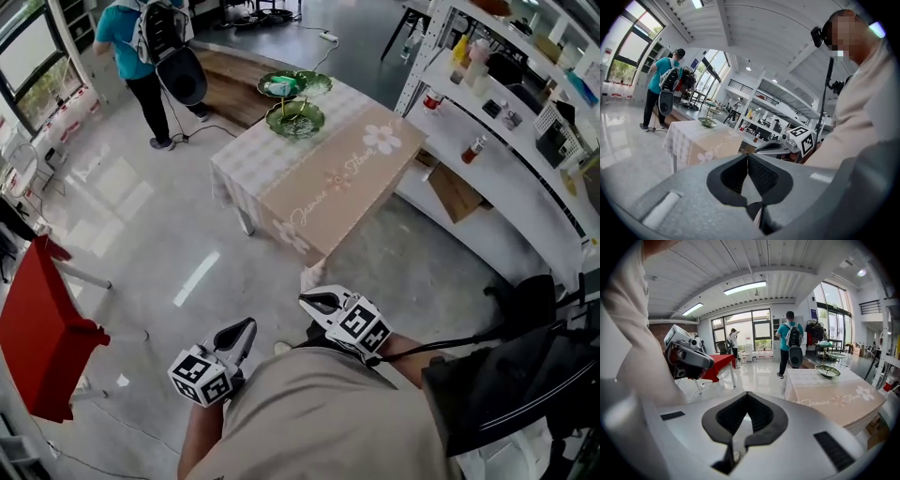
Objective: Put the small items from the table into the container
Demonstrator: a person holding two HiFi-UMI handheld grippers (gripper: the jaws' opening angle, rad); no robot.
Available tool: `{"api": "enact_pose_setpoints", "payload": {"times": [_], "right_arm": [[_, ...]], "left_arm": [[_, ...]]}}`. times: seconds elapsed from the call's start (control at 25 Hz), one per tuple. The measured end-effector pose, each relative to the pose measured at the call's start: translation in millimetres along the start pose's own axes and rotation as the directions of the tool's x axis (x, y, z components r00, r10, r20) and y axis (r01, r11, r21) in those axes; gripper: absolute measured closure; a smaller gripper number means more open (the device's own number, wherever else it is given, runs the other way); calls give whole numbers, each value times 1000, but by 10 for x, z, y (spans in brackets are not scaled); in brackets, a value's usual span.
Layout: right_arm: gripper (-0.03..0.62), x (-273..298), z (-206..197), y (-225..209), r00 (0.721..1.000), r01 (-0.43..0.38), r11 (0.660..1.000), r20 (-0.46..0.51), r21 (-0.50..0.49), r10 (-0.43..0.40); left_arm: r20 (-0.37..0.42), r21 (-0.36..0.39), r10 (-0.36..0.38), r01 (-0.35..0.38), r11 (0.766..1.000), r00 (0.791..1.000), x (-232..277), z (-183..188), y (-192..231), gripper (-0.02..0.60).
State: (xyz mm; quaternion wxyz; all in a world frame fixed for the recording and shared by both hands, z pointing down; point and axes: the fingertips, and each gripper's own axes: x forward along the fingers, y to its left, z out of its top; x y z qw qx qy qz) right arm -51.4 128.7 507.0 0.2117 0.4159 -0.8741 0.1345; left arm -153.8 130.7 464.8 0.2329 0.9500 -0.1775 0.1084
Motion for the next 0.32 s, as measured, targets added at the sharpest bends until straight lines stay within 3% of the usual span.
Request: {"api": "enact_pose_setpoints", "payload": {"times": [0.32], "right_arm": [[580,-4,-43,40,1000,-8,1000,-15,4,9]], "left_arm": [[-2,-7,-1,1,1000,1000,-4,-17,-11,572]]}}
